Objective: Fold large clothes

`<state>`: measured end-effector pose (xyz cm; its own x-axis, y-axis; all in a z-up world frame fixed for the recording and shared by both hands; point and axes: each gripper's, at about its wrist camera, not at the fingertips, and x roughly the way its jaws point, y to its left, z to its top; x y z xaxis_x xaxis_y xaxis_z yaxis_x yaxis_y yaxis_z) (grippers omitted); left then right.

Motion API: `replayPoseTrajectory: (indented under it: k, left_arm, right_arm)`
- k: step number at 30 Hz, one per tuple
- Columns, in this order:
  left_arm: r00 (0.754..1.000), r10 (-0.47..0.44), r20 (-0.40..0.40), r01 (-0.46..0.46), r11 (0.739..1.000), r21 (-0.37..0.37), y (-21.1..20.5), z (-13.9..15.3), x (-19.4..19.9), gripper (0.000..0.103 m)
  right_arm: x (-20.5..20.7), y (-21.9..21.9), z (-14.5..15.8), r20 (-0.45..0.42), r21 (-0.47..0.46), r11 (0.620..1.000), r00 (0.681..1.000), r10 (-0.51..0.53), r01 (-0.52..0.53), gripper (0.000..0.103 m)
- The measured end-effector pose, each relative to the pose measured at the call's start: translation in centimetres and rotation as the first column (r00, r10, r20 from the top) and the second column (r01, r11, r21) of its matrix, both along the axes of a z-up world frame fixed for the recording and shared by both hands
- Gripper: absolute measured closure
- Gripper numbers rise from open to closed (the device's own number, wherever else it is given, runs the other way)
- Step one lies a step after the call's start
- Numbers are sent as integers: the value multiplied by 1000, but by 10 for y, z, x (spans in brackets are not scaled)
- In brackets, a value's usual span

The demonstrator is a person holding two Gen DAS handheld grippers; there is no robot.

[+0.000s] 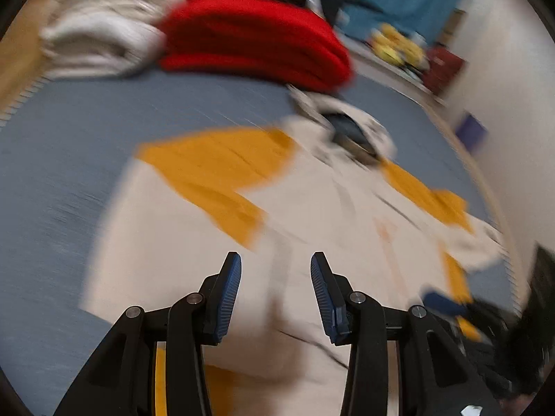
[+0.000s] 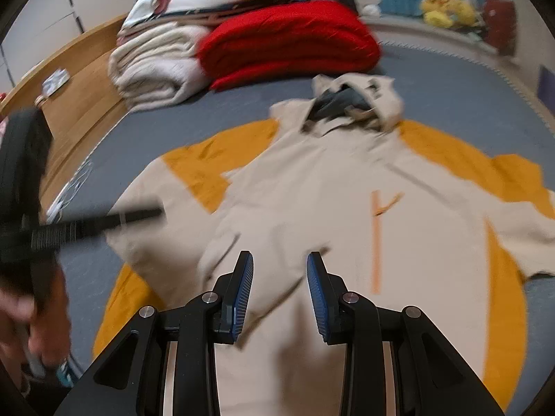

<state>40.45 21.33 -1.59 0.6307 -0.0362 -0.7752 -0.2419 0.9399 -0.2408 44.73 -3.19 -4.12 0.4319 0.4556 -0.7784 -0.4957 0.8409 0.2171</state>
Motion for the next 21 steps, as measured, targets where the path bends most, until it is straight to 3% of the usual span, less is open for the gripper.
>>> replayPoseTrajectory:
  k: [5,10,15,17,18,21]
  left_arm:
    - [987,161,16,-161,987,-16,41,3,-8,64]
    - [978,206,37,-206,979,-5,62,10,-12,64]
    - [971,235,38,-234,972,-15,74,9,-14,64]
    - [969,244,38,-244,970,-14,77,9,-13,64]
    - [968,249,38,-249,968,-13,79,9,-14,64]
    - [963,266,37,-265,964,-14,84,9,-15,64]
  right_arm:
    - [-17,45,-27,-42,-58,987,988,149,-152,69]
    - [-31,78,-55,-75,-146,957,968,241,-250,69]
    - [-47,96,-83,-34,-353,889,954,299,-291,69]
    - [-50,94,-86,5,-408,873,956,293,-265,78]
    - [-48,89,-84,11,-406,878,959,283,-255,91]
    - [-38,71,-64,51,-318,928,974,221,-194,101]
